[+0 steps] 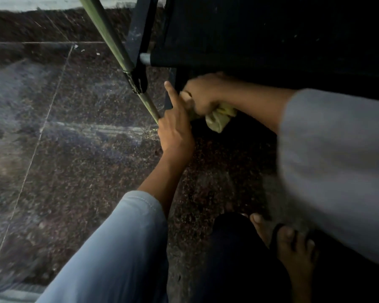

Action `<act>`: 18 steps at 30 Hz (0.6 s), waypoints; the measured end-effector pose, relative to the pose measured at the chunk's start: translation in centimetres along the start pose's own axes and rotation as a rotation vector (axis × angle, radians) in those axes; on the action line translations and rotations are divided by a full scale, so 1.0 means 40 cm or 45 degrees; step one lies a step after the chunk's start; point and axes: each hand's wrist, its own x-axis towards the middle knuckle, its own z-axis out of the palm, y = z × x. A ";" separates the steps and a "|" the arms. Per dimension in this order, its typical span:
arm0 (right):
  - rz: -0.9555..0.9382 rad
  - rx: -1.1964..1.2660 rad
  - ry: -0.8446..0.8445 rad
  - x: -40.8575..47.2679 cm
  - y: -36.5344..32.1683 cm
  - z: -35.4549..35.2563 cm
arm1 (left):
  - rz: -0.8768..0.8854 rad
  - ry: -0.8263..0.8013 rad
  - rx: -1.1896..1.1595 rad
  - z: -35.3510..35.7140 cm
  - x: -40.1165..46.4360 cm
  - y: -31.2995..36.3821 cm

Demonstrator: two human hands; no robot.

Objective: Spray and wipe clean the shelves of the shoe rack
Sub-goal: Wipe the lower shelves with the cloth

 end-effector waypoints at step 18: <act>0.390 0.348 0.494 0.013 -0.005 0.060 | 0.106 -0.049 0.198 0.010 0.024 -0.016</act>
